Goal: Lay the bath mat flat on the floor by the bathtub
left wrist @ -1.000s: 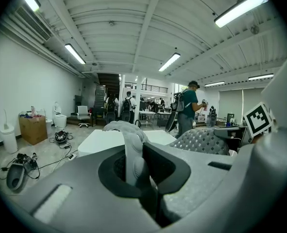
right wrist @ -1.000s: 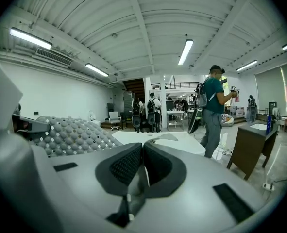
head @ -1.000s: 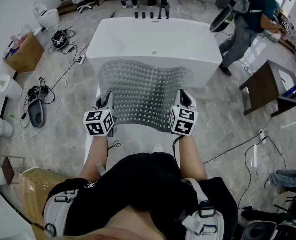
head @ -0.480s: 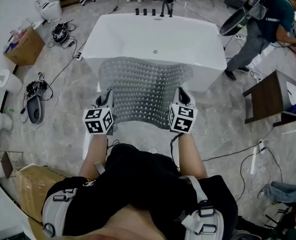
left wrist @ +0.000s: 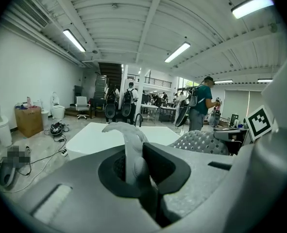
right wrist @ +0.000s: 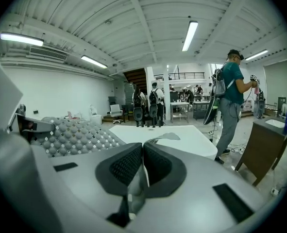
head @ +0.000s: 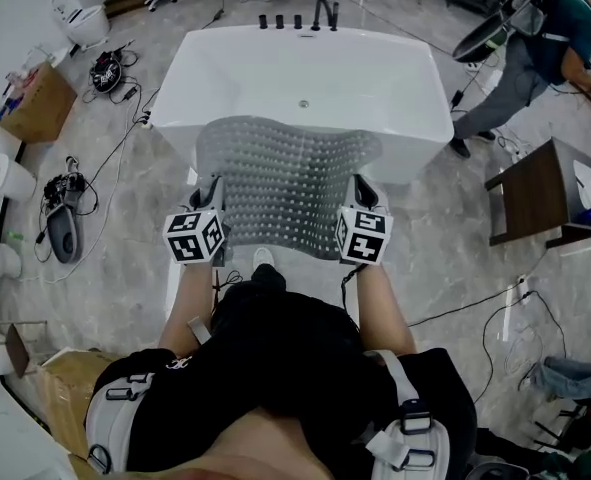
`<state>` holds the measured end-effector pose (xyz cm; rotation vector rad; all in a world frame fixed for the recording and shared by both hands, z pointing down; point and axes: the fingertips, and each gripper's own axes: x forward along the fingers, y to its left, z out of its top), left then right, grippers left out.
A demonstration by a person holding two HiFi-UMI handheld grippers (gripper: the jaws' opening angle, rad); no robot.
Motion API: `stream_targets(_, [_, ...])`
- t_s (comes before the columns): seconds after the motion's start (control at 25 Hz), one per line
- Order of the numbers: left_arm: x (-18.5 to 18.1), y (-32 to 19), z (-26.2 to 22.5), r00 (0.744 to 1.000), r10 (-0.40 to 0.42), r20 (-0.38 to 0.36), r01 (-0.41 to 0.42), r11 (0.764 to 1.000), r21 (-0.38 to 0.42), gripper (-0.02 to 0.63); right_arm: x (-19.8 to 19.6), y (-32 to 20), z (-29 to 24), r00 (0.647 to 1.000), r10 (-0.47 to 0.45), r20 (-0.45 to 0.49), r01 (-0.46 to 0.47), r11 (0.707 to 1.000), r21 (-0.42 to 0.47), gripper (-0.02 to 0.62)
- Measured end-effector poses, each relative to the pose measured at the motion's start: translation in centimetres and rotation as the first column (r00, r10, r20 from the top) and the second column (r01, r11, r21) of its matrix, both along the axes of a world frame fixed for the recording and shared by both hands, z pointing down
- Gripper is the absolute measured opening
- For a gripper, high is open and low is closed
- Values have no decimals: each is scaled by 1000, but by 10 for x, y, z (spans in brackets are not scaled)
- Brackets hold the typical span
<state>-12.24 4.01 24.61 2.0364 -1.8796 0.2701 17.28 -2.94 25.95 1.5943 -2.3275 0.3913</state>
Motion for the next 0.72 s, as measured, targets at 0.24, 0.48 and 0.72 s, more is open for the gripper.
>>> stream_targets(0.24, [-19, -54, 14, 999, 39, -28, -40, 999, -27, 21, -13, -42, 10, 999, 35, -13, -35, 999, -40, 14])
stream_targets(0.48, [-47, -94, 25, 996, 78, -31, -80, 995, -66, 21, -33, -73, 23, 997, 69, -22, -71, 994, -84, 14])
stream_targets(0.72, [-76, -128, 50, 991, 126, -40, -131, 982, -139, 21, -40, -95, 46, 991, 131, -40, -135, 978, -160, 14])
